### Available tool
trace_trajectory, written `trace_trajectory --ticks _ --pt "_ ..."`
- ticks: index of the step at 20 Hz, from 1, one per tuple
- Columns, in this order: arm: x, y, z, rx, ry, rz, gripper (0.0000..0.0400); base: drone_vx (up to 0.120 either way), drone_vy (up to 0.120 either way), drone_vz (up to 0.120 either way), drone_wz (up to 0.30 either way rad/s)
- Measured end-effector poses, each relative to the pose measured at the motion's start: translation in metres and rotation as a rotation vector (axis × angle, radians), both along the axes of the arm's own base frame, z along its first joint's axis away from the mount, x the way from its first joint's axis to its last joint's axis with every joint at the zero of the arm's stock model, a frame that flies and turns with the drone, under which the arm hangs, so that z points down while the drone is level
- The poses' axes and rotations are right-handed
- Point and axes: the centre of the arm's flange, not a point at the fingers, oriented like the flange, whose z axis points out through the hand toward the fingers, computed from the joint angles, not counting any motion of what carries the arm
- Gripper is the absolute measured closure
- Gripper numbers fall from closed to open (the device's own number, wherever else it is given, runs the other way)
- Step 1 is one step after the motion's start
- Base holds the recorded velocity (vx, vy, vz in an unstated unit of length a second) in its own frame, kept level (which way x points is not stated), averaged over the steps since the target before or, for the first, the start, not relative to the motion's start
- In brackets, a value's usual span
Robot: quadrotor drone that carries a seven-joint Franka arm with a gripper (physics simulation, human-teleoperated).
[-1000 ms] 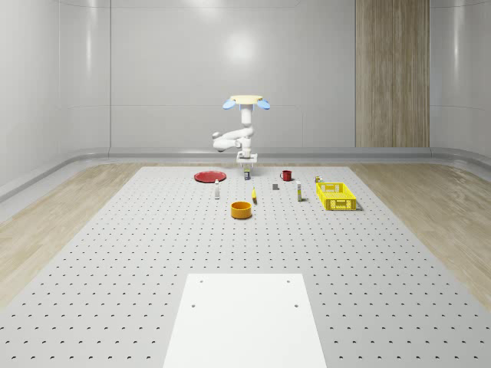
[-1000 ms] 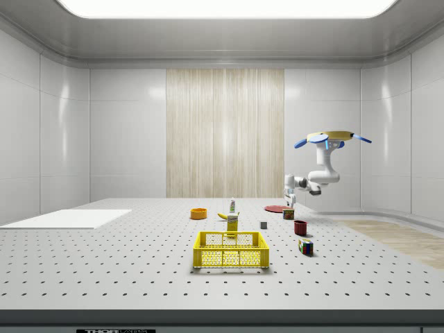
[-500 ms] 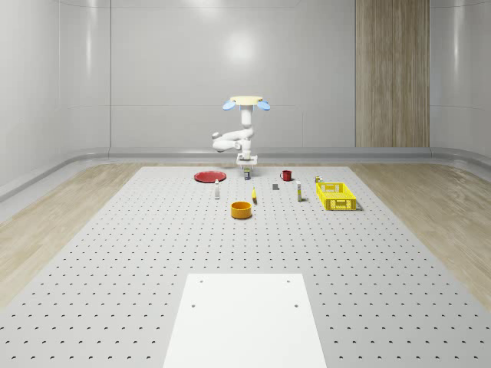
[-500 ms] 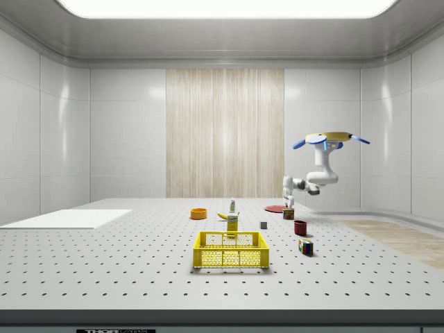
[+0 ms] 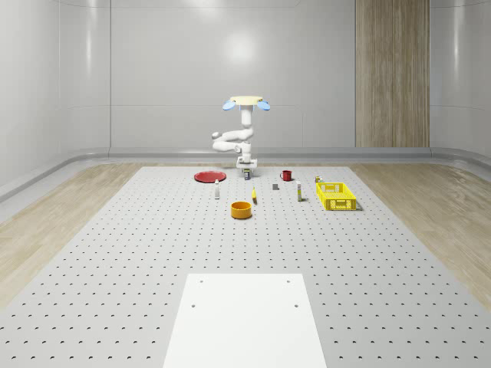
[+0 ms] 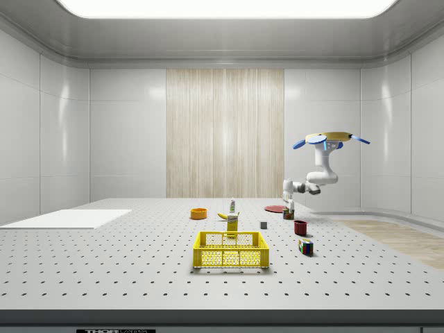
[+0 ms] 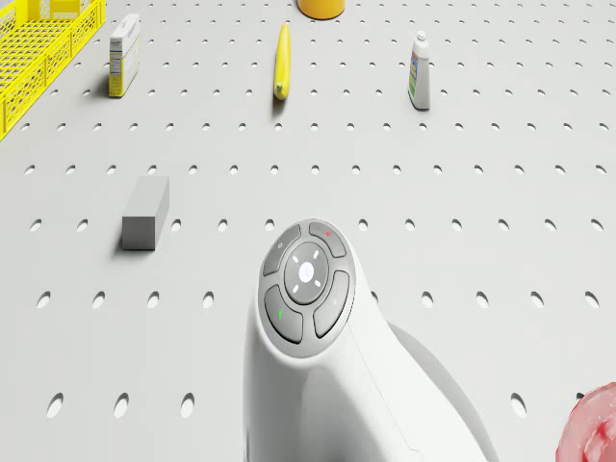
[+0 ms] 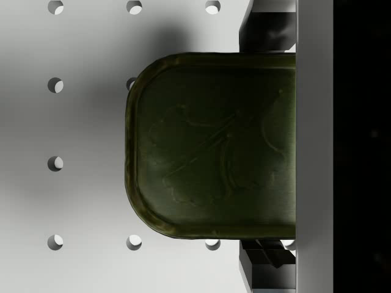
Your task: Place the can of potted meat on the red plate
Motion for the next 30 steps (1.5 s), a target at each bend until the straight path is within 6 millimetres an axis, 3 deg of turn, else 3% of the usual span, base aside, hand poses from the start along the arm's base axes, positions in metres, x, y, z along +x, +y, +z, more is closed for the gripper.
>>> trace_trajectory --ticks 4,11,17,26,30 --pt "0.000 0.000 0.003 0.000 0.000 0.000 0.0098 0.000 0.000 0.000 0.000" --pt "0.000 0.000 0.003 -0.004 0.001 0.007 0.0111 0.000 0.000 0.000 0.000" --pt "0.000 0.000 -0.017 -0.005 0.002 0.005 0.0114 0.000 0.000 0.047 0.000" --pt "0.000 0.000 -0.036 -0.005 0.002 0.005 0.0115 0.000 -0.120 0.116 0.000" --pt "0.000 0.000 -0.038 -0.005 0.002 0.004 0.0115 0.000 -0.120 0.000 0.000"
